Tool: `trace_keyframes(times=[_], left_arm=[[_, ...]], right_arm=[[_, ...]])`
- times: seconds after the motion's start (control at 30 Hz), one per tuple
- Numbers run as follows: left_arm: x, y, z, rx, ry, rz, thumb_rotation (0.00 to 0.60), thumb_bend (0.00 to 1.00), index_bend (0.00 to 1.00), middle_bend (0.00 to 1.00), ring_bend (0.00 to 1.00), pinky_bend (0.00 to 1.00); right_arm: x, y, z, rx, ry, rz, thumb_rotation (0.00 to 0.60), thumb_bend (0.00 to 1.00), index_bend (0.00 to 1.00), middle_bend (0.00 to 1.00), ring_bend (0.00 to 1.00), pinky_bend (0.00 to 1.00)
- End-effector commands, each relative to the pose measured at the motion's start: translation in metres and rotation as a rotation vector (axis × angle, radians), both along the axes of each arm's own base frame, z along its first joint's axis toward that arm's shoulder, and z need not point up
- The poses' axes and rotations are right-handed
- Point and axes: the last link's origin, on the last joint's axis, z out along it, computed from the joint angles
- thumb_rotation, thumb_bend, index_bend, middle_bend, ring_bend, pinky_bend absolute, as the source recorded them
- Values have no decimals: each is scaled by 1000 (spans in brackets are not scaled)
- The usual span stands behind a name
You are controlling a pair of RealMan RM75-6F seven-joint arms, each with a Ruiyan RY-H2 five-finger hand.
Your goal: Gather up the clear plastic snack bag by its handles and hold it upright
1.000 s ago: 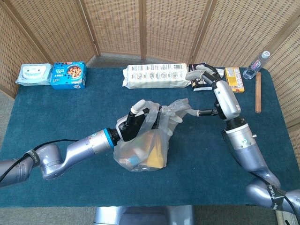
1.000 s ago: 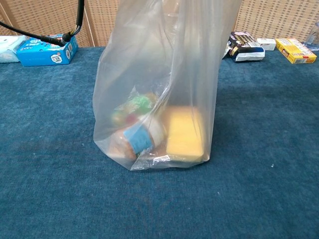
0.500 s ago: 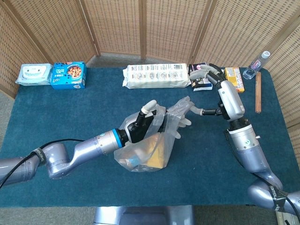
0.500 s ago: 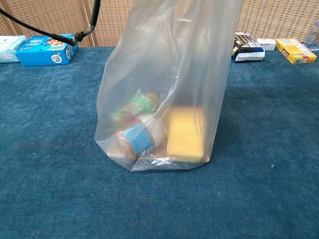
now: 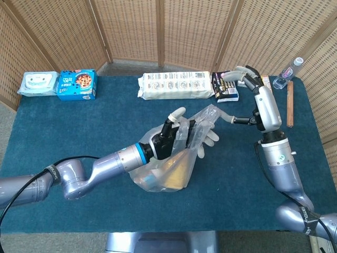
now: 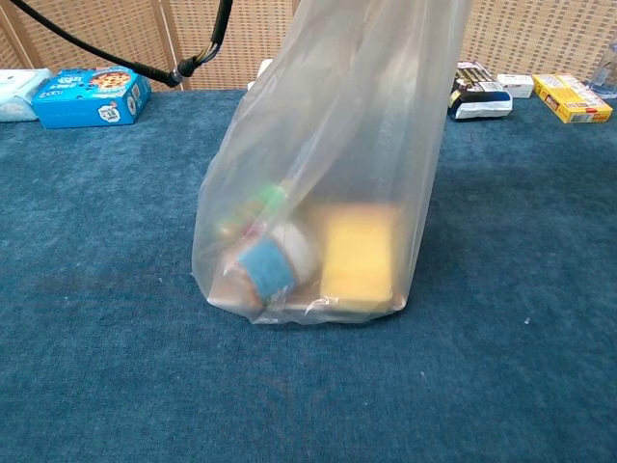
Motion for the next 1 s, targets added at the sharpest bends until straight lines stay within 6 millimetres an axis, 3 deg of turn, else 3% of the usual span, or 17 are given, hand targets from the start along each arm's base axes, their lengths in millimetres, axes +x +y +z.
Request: trace_keyframes(times=[0.03,0.23,0.7,1.0], left_arm=[[0,2,2,-15,-23,32,89,247,380,449,409,546],[-1,4,8,-24,-64,78,208,259,411,485,437,571],[-12,8,23,-19,-121,144,236,260,464,530,486,626],[-18,10,30,-5,-159,182,335,267,523,580,535,662]], right_arm=[[-2,-1,1,-15,-11,-16,600,206,306,284,157,50],[-8,-3,0,-21,-17,-51,600,211,307,286,160,53],[-16,-4,-6,-5,0,-81,600,210,307,287,161,56],[-20,-4,-9,4,9,-90,600,210,309,287,161,56]])
